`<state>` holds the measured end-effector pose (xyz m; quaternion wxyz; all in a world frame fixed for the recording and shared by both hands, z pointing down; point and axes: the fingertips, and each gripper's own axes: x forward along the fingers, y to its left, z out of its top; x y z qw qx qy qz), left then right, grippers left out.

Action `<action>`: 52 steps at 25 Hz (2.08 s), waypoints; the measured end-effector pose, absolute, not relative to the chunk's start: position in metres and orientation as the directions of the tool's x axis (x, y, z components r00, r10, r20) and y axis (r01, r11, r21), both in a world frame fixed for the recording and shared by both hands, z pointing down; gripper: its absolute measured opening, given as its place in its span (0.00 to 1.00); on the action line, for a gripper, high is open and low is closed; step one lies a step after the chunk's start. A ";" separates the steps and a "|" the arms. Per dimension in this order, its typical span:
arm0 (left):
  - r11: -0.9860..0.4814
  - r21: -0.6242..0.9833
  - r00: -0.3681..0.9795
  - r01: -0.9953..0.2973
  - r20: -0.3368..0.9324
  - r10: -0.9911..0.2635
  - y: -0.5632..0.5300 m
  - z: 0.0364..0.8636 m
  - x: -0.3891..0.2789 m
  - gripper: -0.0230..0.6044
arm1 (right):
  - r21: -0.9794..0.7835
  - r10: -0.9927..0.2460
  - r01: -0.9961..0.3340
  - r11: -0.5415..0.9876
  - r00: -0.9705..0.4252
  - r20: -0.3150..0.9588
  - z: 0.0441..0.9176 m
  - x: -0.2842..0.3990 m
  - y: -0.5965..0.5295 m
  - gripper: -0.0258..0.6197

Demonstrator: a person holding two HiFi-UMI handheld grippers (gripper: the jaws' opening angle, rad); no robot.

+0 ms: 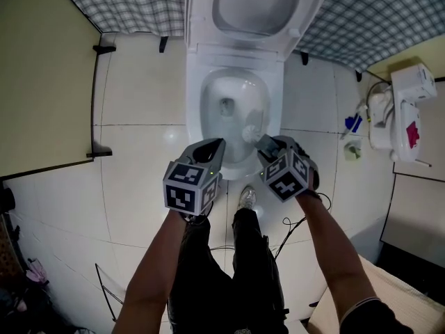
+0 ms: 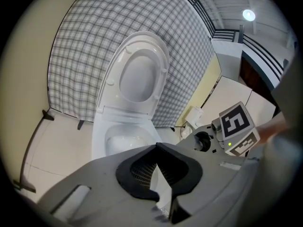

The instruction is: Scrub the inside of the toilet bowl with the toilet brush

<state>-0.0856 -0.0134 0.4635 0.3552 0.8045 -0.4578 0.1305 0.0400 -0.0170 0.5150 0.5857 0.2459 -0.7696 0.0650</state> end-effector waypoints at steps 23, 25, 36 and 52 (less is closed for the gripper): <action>-0.296 0.397 0.489 -0.869 0.589 -0.643 0.007 0.459 -0.106 0.05 | -0.111 -0.180 -0.569 0.815 -0.430 0.885 0.509 -0.010 0.044 0.36; -0.295 0.396 0.487 -0.870 0.595 -0.640 0.009 0.464 -0.107 0.05 | -0.121 -0.209 -0.599 0.792 -0.451 0.867 0.514 -0.012 0.043 0.36; -0.281 0.391 0.476 -0.876 0.611 -0.633 0.003 0.492 -0.105 0.05 | -0.140 -0.338 -0.685 0.715 -0.513 0.789 0.534 -0.035 0.010 0.36; -0.283 0.415 0.495 -0.864 0.604 -0.624 -0.001 0.503 -0.105 0.05 | -0.108 -0.484 -0.775 0.622 -0.489 0.726 0.552 -0.047 -0.083 0.36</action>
